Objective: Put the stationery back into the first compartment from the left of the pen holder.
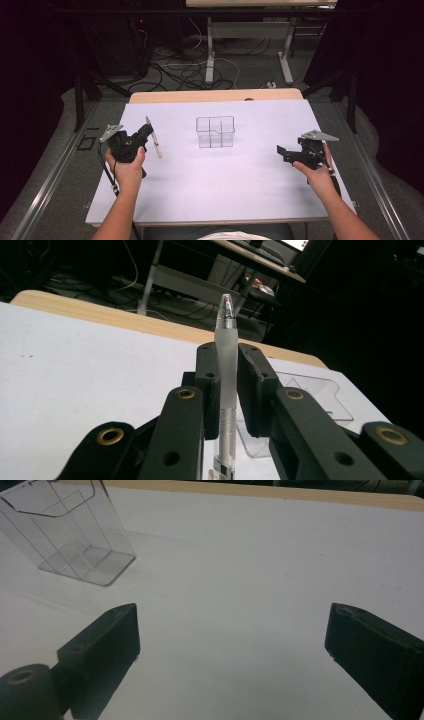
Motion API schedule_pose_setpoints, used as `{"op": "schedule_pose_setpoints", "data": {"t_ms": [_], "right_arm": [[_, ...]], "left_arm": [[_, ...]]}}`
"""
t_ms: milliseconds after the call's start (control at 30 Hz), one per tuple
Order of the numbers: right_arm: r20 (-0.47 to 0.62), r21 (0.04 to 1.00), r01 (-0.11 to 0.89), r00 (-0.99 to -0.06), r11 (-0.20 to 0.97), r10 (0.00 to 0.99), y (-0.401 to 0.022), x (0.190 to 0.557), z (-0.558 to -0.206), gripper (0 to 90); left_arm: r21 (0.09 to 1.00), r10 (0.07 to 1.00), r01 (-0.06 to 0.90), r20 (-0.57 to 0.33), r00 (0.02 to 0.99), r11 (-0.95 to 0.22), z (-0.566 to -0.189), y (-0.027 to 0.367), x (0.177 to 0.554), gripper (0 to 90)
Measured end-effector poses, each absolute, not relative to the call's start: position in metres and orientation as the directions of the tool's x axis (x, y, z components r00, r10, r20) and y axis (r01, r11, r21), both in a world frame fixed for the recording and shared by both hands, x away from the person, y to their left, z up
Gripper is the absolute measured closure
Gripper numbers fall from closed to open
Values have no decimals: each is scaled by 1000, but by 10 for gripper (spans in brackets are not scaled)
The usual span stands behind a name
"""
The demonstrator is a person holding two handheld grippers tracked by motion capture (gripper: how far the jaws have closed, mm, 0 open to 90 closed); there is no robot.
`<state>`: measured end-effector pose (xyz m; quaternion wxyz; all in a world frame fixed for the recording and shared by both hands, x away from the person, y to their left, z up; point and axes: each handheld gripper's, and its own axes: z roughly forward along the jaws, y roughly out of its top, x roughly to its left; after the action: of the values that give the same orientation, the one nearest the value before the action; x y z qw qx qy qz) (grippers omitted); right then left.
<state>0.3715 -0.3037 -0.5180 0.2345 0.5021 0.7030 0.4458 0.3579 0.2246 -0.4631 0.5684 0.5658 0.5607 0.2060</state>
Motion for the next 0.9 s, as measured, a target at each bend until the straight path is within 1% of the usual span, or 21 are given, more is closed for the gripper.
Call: {"op": "schedule_pose_setpoints", "data": {"t_ms": [300, 467, 900], "right_arm": [[124, 860, 501, -388, 95, 913, -303, 375, -520, 73], [131, 859, 504, -382, 87, 915, -305, 375, -521, 74], [126, 862, 500, -378, 88, 917, -310, 373, -520, 80]], "left_arm": [[886, 864, 412, -367, 344, 212, -464, 202, 356, 808], [895, 867, 419, -327, 376, 156, -466, 188, 356, 808], [893, 846, 442, -297, 444, 82, -468, 157, 357, 808]]}}
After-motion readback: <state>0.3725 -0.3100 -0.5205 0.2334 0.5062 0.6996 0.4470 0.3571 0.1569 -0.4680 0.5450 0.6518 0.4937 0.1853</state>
